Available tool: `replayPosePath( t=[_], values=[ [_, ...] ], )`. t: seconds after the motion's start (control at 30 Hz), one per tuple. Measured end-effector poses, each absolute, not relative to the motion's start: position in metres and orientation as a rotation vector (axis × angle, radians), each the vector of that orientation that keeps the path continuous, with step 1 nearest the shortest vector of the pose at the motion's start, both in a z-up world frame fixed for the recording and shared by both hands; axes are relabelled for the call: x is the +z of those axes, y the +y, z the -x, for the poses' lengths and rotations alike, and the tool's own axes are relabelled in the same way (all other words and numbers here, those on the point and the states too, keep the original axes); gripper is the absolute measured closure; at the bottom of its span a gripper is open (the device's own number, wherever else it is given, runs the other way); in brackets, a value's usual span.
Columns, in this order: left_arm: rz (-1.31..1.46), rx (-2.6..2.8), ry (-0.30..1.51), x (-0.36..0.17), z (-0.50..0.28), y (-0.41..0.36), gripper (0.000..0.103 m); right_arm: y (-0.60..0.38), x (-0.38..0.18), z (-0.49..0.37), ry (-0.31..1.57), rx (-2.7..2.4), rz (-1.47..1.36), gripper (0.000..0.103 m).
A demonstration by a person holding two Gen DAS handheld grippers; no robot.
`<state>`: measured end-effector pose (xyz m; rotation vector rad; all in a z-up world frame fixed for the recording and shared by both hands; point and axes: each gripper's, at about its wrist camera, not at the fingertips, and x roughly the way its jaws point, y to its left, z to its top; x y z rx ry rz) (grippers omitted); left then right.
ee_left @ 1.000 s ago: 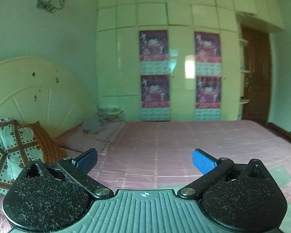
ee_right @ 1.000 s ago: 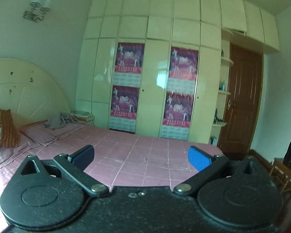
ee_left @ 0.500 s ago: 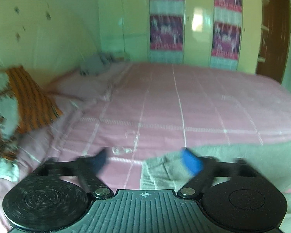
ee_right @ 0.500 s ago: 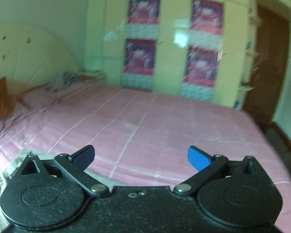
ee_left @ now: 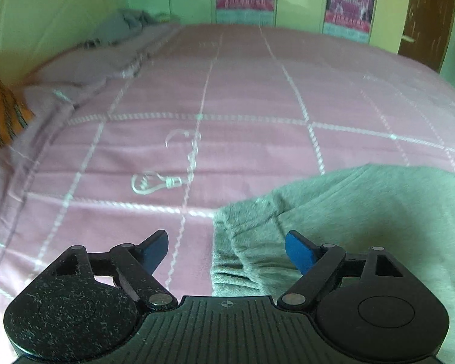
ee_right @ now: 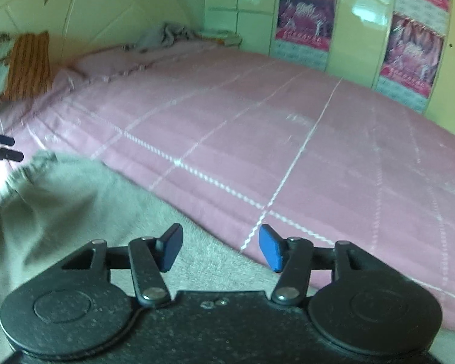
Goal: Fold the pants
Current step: 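Lower both grippers to the pant leg cuffs and close on them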
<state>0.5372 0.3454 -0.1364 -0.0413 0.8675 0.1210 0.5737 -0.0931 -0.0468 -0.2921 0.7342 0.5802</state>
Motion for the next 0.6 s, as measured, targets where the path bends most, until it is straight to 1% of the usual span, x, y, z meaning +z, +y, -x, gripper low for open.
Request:
replayPosePath(
  t=[0.13,0.3,0.43,0.53,0.6],
  values=[
    [0.041,0.084,0.911,-0.156,-0.551,0.348,0.019,-0.086,-0.075,-0.595,0.788,0.589,0.307,0.045],
    [0.105,0.041,0.920,-0.166,-0.567,0.358,0.019,-0.086,-0.103,-0.614,0.884,0.616,0.368,0.045],
    [0.101,0.001,0.946,-0.170,-0.582,0.360,0.020,-0.096,-0.110,-0.615,0.908,0.664,0.389,0.046],
    [0.100,-0.023,0.953,-0.171,-0.588,0.360,0.027,-0.103,-0.113,-0.619,0.920,0.700,0.372,0.046],
    [0.095,-0.040,0.954,-0.170,-0.591,0.358,0.037,-0.103,-0.115,-0.620,0.917,0.714,0.384,0.046]
  ],
)
